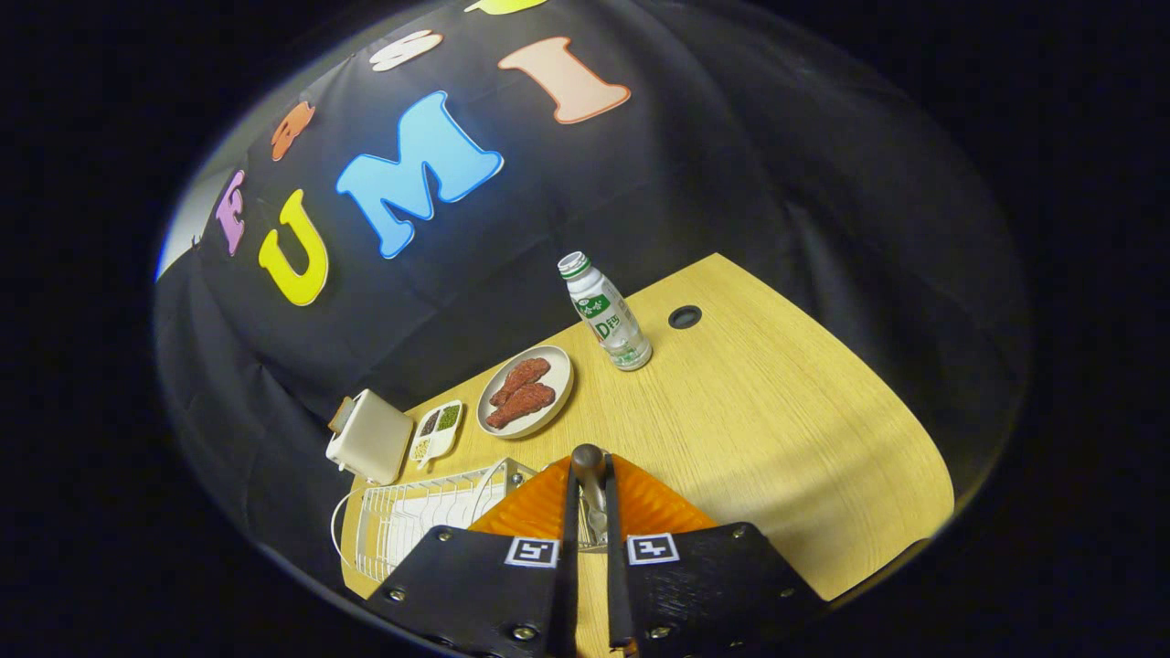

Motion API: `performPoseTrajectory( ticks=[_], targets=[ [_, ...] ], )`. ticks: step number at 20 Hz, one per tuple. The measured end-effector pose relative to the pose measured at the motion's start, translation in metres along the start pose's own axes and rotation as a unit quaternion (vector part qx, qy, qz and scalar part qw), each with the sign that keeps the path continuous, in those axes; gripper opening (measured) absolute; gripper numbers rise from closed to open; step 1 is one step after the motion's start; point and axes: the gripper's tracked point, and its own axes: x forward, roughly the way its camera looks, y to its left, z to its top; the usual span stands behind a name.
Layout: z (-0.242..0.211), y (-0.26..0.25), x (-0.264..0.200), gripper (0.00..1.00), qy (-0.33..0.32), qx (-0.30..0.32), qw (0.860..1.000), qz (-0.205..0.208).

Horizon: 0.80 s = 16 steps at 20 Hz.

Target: Take the plate from the dish rack, then take the spoon from the basket and place it into the plate.

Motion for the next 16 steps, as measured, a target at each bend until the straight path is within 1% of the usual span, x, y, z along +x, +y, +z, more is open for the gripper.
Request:
performPoseTrajectory(
  ticks=[3,5,7,10,13,16],
  targets=[
    [0.018,0.008,-0.011,0.13,-0.013,0.0,1.0,0.004],
    [0.032,0.016,-0.024,0.13,-0.022,0.005,1.0,0.014],
    [0.042,0.027,-0.035,0.13,-0.027,0.007,0.999,0.028],
    [0.054,0.053,-0.058,0.13,-0.027,0.006,0.998,0.062],
    [0.046,0.084,-0.069,0.13,-0.013,-0.011,0.996,0.092],
    [0.026,0.122,-0.083,0.13,0.012,-0.035,0.99,0.137]
  ],
)
